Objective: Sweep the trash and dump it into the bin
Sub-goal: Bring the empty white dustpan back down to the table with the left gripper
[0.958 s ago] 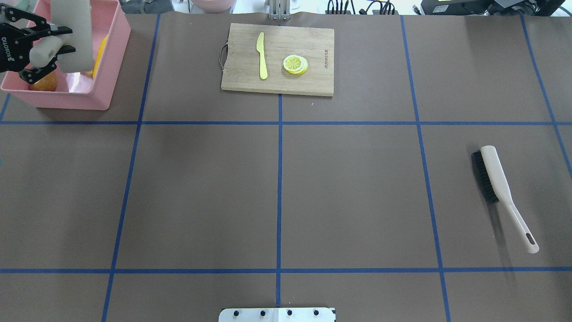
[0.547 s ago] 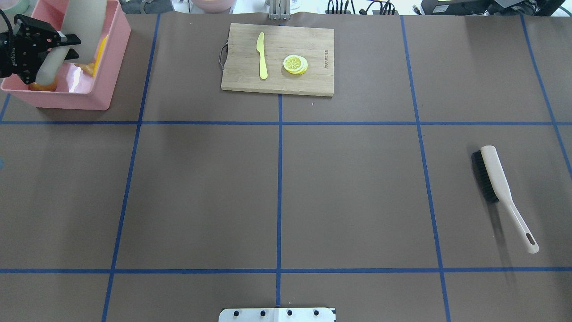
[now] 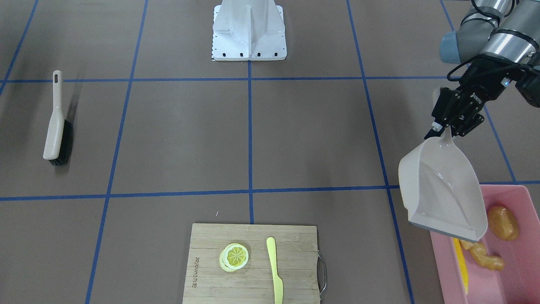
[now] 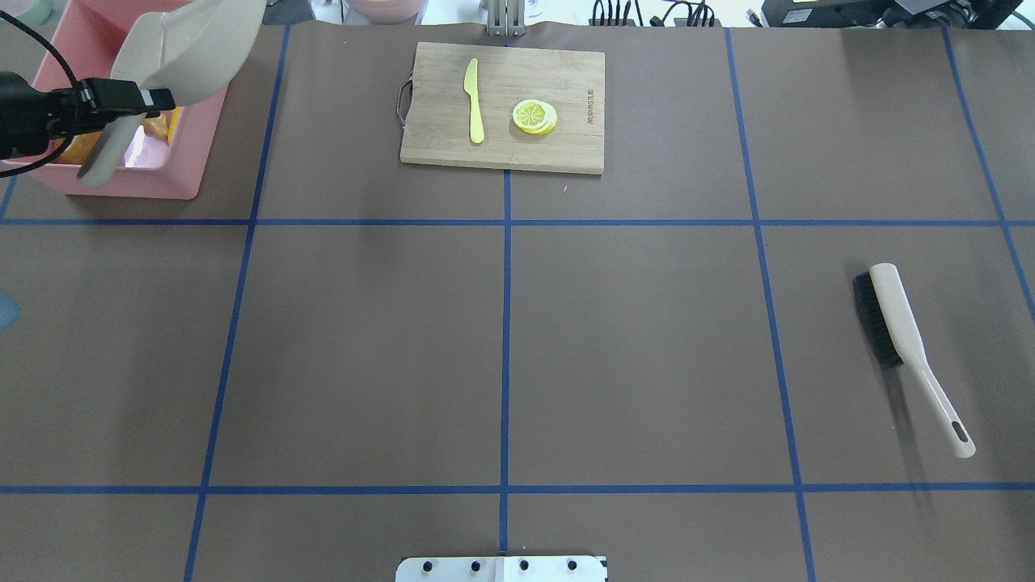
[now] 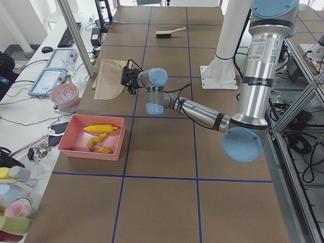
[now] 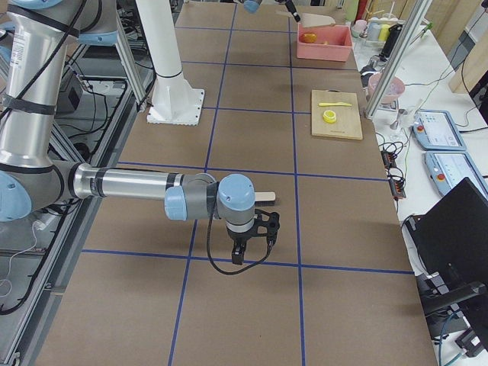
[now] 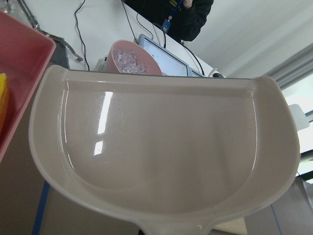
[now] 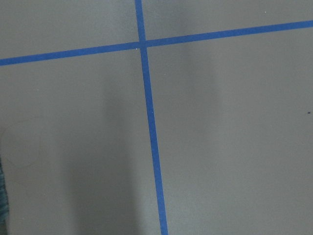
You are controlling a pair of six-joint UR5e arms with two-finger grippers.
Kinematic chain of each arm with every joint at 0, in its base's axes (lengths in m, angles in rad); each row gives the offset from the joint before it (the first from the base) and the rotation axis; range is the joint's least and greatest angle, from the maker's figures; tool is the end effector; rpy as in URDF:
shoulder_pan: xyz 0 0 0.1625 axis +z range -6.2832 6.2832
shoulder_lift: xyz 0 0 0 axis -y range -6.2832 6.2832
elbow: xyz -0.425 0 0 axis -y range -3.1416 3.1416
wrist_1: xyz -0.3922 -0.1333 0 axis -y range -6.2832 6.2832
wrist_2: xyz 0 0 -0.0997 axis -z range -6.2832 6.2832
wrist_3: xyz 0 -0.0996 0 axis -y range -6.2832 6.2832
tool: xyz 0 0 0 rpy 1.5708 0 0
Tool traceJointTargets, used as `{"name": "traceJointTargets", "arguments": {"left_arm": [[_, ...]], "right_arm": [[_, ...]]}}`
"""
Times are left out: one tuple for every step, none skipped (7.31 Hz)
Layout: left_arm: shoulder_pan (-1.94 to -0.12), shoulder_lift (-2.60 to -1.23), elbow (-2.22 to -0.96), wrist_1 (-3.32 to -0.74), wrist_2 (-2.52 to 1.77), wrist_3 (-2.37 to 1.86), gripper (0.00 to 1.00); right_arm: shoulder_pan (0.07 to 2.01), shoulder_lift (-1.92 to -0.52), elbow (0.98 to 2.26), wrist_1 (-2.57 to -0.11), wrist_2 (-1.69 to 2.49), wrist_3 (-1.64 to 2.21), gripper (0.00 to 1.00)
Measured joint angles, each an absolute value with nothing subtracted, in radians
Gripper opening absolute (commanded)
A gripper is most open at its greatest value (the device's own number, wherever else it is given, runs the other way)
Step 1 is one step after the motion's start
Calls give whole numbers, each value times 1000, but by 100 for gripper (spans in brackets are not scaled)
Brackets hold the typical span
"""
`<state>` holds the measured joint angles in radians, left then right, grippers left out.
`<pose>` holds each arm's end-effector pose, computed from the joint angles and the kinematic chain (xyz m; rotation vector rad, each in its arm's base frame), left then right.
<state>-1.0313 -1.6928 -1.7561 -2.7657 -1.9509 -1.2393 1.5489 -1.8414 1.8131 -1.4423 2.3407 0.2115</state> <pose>0.1869 -0.4996 0.3726 0.6964 1.3436 -0.2764 0.0555 -0.3861 0.6443 0.0050 -0.7757 0.1414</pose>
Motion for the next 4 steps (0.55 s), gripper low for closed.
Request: {"name": "traceJointTargets", "arguments": {"left_arm": [[-1020,-1685,-1760,-2762,-1943,-1131,0],[-1013,-1682,-1766,-2764,-1928,-991,0],[-1009,-1682,-1776,-2766,-1924,-811,0],[-1005,-1684,-1784,-2765,-1944,-682,0]], "right_arm": [[1549,-1842,1815,-1444,2335,211,100],[1549,-1844,1814,-1445,2329,210,100],[1549,-1845,1815,-1445,2323,209,100],[1549,-1845,1816,-1446,2320,208,100]]}}
